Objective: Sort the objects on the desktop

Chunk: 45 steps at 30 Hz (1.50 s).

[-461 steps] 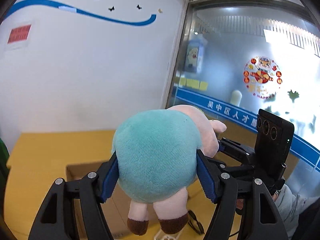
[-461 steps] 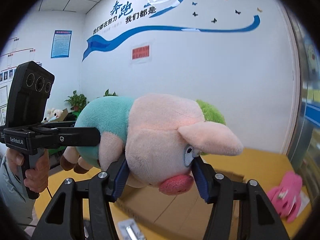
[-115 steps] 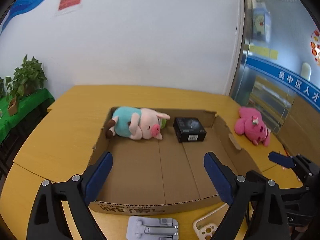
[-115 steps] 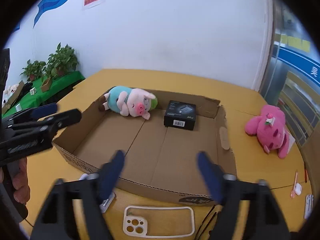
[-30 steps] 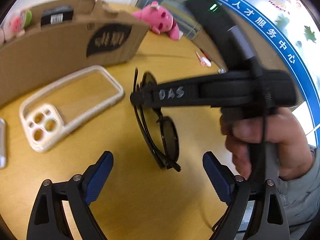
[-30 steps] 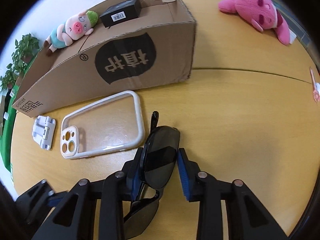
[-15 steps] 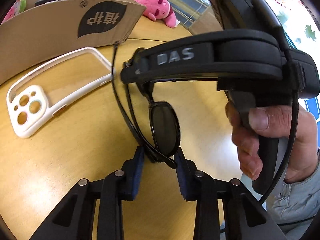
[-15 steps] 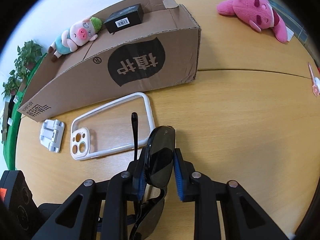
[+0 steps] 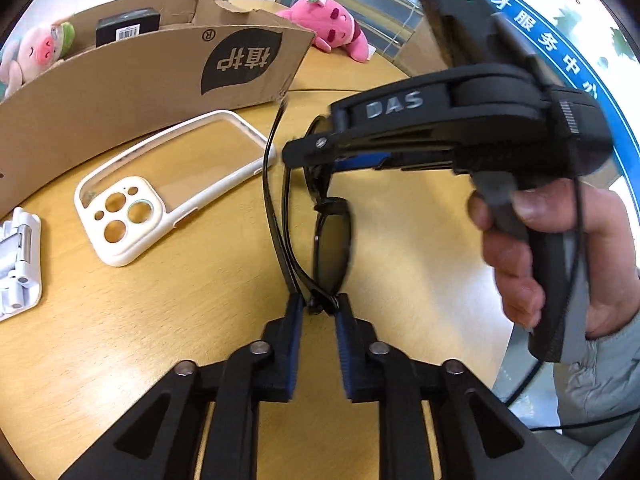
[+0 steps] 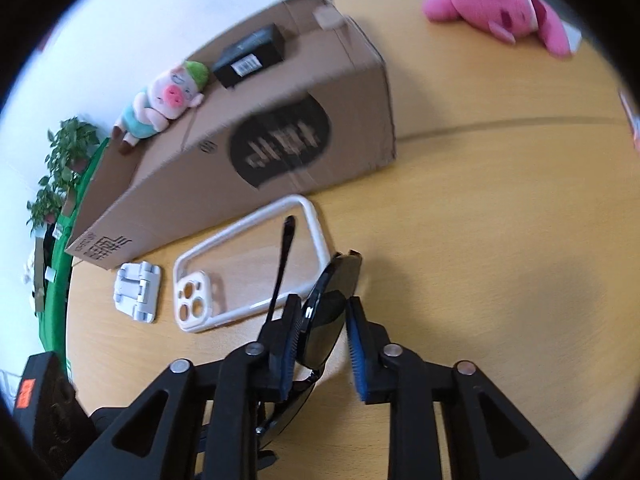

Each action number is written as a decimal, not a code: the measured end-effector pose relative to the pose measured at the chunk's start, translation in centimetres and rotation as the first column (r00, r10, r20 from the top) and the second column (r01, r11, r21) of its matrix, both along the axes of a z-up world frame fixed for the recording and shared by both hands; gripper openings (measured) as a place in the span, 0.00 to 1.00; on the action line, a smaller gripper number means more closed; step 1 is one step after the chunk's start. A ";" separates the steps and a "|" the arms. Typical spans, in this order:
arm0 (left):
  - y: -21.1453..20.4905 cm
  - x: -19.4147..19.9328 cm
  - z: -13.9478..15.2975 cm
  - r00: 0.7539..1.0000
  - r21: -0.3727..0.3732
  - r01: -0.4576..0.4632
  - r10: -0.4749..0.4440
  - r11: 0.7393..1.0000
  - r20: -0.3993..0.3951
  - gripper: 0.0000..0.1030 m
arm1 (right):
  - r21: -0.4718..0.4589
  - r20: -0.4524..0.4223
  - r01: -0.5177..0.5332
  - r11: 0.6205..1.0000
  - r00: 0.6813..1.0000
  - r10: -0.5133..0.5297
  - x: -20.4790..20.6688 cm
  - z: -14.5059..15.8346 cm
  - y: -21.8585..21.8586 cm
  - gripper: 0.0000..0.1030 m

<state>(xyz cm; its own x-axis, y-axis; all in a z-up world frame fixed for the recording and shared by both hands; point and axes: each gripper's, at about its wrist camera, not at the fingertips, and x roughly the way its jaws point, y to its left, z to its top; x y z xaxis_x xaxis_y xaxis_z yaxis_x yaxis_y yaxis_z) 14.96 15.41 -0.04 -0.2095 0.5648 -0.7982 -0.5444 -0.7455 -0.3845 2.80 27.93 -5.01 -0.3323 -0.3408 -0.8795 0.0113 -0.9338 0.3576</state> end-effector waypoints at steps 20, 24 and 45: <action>1.0 1.5 0.5 1.000 -0.029 -0.005 0.006 1.000 0.021 0.08 | 0.175 0.003 -0.052 0.983 0.999 0.053 -1.4 0.7 -3.1 0.39; 0.9 1.6 0.7 1.000 -0.020 -0.007 0.007 1.000 0.026 0.08 | 0.199 0.000 -0.028 0.980 1.000 0.029 -0.2 1.1 -3.0 0.28; 1.1 2.2 2.0 0.999 -0.010 0.007 -0.007 1.000 0.044 0.00 | 0.138 0.042 -0.051 0.989 0.998 0.045 -0.5 1.2 -3.5 0.59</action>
